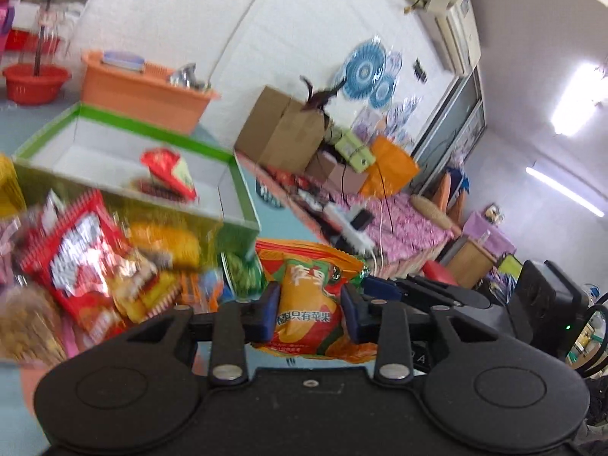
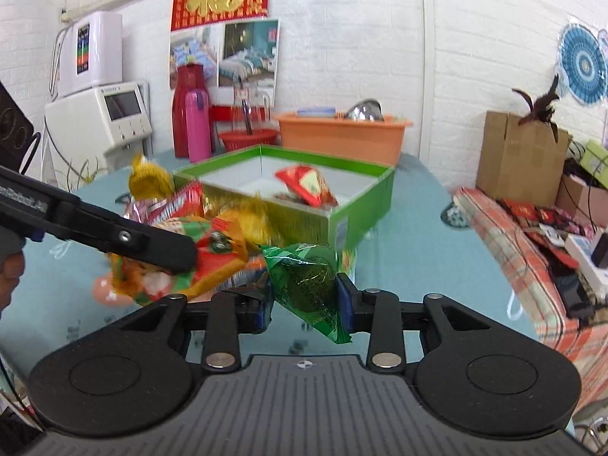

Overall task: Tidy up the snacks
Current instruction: 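Drop the yellow-orange chip bag into the green box with the left gripper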

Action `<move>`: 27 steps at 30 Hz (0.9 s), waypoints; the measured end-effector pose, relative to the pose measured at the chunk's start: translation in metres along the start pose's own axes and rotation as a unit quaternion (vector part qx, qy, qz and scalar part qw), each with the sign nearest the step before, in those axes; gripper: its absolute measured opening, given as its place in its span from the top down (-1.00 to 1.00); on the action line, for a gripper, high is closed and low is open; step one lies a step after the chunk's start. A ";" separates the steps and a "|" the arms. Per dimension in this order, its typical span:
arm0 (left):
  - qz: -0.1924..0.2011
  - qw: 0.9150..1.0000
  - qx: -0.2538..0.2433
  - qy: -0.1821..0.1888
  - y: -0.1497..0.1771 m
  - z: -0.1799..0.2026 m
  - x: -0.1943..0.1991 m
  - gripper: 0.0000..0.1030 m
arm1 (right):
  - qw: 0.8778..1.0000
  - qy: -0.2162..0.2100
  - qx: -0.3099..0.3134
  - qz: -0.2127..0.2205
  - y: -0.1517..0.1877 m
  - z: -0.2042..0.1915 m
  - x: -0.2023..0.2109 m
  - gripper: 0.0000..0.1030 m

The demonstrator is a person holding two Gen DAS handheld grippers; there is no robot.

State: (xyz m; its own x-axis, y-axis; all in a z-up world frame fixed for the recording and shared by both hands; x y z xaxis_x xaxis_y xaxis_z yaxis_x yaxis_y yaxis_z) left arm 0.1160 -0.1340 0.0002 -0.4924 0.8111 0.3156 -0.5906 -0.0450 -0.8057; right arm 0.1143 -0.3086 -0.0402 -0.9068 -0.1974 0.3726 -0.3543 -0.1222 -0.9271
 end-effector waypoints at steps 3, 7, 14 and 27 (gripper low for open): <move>0.035 0.999 -0.020 -0.017 -0.028 -0.003 0.012 -0.17 | 1.000 -0.006 0.006 0.026 -0.020 -0.005 -0.005 -0.15; 0.068 0.996 -0.029 -0.050 -0.059 -0.018 0.020 -0.17 | 0.999 -0.010 0.011 0.053 -0.044 -0.008 -0.017 -0.15; 0.090 0.991 -0.022 -0.098 -0.096 -0.058 0.010 -0.17 | 0.998 -0.011 -0.003 0.064 -0.069 -0.009 -0.050 -0.16; 0.055 0.988 0.033 -0.138 -0.107 -0.142 -0.027 -0.18 | 0.999 -0.004 -0.019 0.035 -0.069 -0.003 -0.115 -0.16</move>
Point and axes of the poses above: each gripper's, at about its wrist camera, not at the fingertips, and x roughly against the way its jaws point, z to its right, y to its underside, the point moved 7 cm from there along -x, roughly the way its jaws point, and after that the axes turned 6 degrees about y, right-handed, at the moved point
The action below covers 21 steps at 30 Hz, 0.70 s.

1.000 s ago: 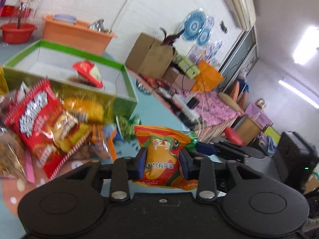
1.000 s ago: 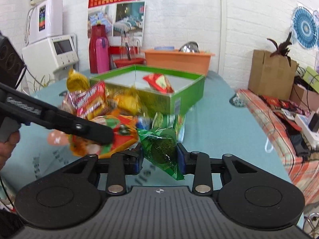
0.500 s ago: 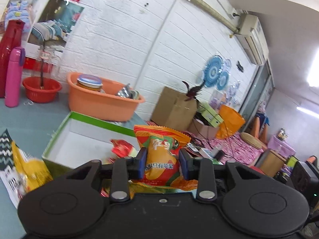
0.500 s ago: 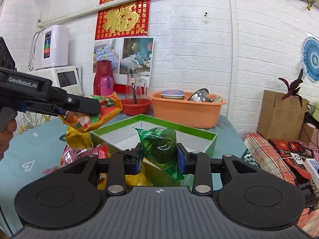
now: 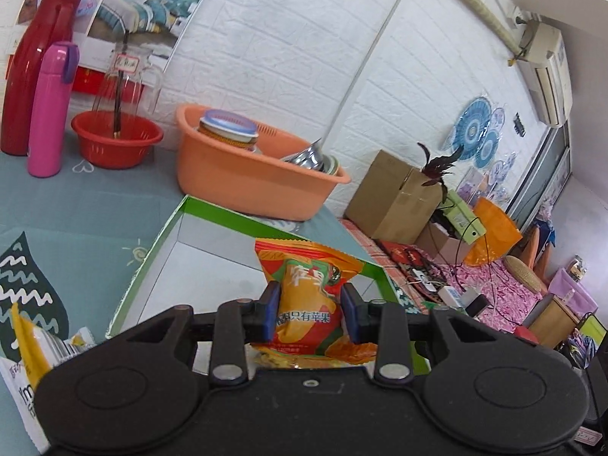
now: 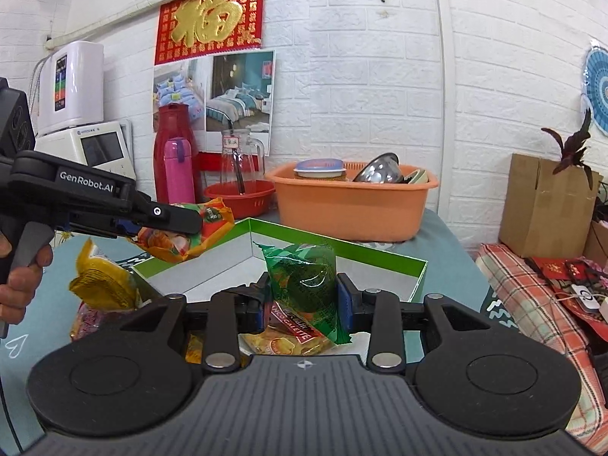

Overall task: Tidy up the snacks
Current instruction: 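Drop the yellow-orange chip bag into the green box with the left gripper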

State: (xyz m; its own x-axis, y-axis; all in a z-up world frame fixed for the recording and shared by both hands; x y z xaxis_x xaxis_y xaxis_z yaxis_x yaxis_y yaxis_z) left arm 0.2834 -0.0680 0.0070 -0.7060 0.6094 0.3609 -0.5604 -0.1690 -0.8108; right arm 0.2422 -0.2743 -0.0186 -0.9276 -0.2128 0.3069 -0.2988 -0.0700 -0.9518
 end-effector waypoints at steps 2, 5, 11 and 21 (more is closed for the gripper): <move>-0.006 1.000 0.003 -0.004 0.001 -0.005 -0.006 -0.19 | 1.000 0.000 -0.001 -0.005 0.001 0.000 -0.008 -0.17; -0.011 1.000 0.004 -0.010 0.002 -0.012 -0.013 -0.21 | 1.000 0.005 0.004 -0.009 0.003 0.000 -0.020 -0.18; -0.004 1.000 0.008 -0.029 0.005 -0.014 -0.014 -1.00 | 0.999 0.015 0.038 0.001 0.014 -0.004 -0.027 -1.00; 0.024 0.999 -0.021 -0.016 -0.002 0.022 0.033 -1.00 | 0.999 0.009 0.026 0.031 -0.004 -0.005 0.013 -1.00</move>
Point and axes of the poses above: each gripper's, at about its wrist camera, not at the fingertips, and x roughly against the way its jaws point, z to its right, y to its underside, the point moved 7 cm from there along -x, roughly the way its jaws point, and after that the axes turned 6 degrees about y, right-handed, at the moved point
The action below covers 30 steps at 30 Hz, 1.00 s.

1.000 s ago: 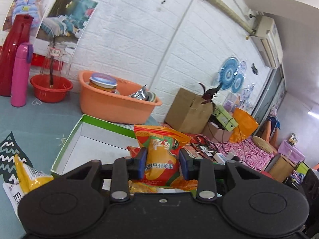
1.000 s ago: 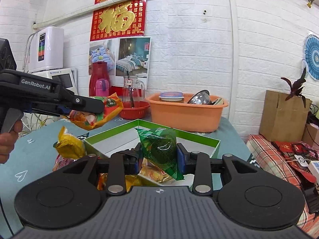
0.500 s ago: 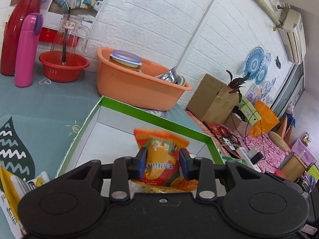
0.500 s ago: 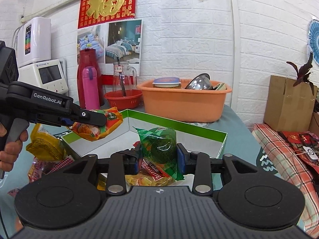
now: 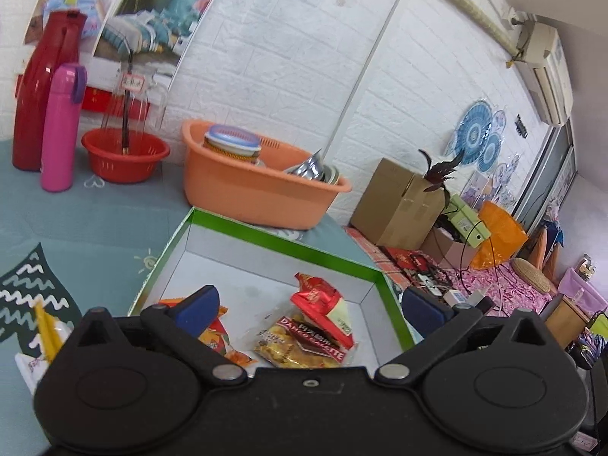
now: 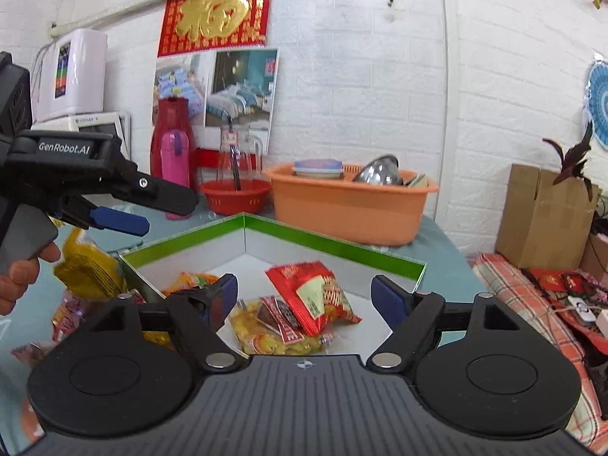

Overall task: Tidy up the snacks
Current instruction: 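Drop the yellow-orange chip bag into the green box with the left gripper, then reach the left gripper toward the red lion-print chip bag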

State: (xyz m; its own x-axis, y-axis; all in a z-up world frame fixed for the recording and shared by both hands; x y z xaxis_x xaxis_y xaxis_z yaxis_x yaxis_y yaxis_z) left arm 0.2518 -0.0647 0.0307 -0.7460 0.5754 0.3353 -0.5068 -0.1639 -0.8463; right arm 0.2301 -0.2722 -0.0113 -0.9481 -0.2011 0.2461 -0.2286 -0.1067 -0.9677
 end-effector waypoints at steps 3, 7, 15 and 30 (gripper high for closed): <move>0.012 1.000 -0.011 -0.002 0.000 0.012 0.021 -1.00 | 1.000 -0.006 -0.005 0.016 -0.010 -0.004 0.020 -1.00; 0.016 1.000 -0.018 0.001 0.012 0.021 0.047 -1.00 | 0.999 -0.021 -0.017 0.028 -0.016 -0.010 0.044 -1.00; -0.006 1.000 0.028 -0.010 0.067 0.006 0.088 -1.00 | 0.998 -0.060 -0.014 0.013 0.000 -0.033 0.073 -1.00; -0.024 0.993 0.112 -0.041 0.120 -0.038 0.135 -1.00 | 0.985 -0.140 0.058 -0.083 0.048 -0.105 0.029 -1.00</move>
Point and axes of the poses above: each gripper's, at about its wrist camera, not at the fingertips, and x roughly against the way its jaws point, z to its right, y to its underside, the point moved 7 cm from there along -x, roughly the way its jaws point, and after that the axes turned 6 degrees about y, right-handed, at the moved point
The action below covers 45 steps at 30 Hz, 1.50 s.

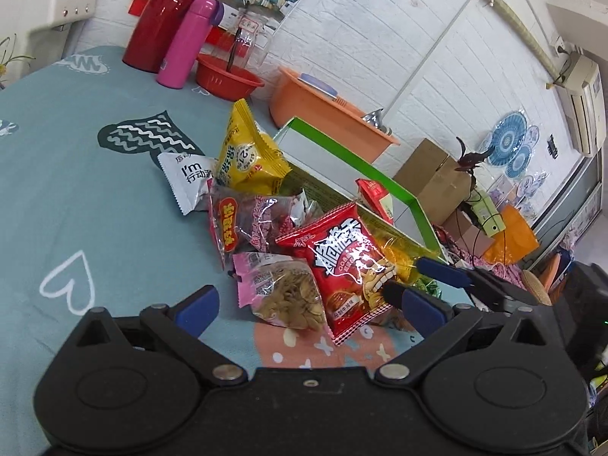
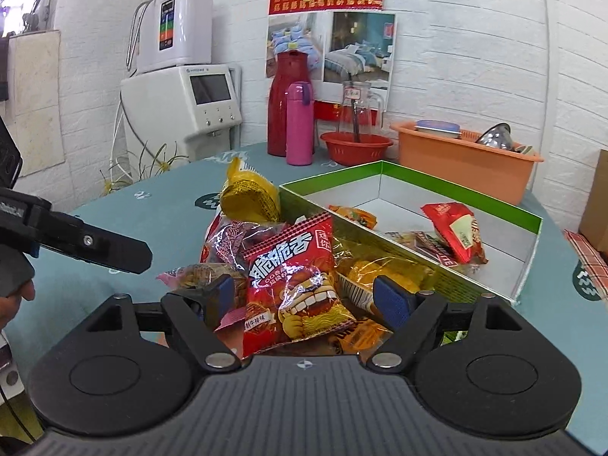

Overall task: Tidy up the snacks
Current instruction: 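Reach the left gripper toward the red lion-print chip bag, then grasp the red lion-print chip bag and lift it toward the box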

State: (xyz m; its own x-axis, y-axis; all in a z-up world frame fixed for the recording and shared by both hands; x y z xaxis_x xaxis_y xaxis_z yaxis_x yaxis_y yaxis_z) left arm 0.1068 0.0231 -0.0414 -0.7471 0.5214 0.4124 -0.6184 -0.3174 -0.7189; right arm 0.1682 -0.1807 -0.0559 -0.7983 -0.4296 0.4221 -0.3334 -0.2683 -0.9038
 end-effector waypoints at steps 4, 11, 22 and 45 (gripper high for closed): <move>0.000 1.000 0.002 0.005 0.001 0.002 -0.001 -1.00 | 1.000 -0.003 0.011 -0.017 -0.002 -0.002 -0.025 -1.00; -0.011 1.000 0.005 0.026 0.003 0.014 -0.013 -1.00 | 0.999 -0.037 -0.002 -0.035 0.003 -0.004 -0.036 -0.17; -0.078 0.994 -0.013 0.072 0.032 0.065 -0.054 -1.00 | 0.998 -0.042 -0.055 0.000 0.030 0.037 0.039 0.33; -0.188 0.980 0.028 0.063 0.091 0.117 -0.107 -0.67 | 0.983 -0.115 -0.137 -0.050 0.104 0.123 0.086 -0.43</move>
State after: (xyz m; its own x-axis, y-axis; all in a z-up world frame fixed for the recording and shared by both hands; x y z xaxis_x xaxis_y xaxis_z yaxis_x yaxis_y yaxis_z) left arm 0.1017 -0.1539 -0.0854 -0.4307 0.7019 0.5673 -0.8588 -0.1254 -0.4968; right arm 0.1267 -0.3517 -0.1052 -0.6307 -0.6042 0.4870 -0.5525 -0.0910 -0.8285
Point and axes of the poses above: each gripper's, at about its wrist camera, not at the fingertips, and x roughly against the way its jaws point, z to its right, y to its underside, the point moved 7 cm from there along -x, roughly the way its jaws point, and after that the axes turned 6 degrees about y, right-handed, at the moved point
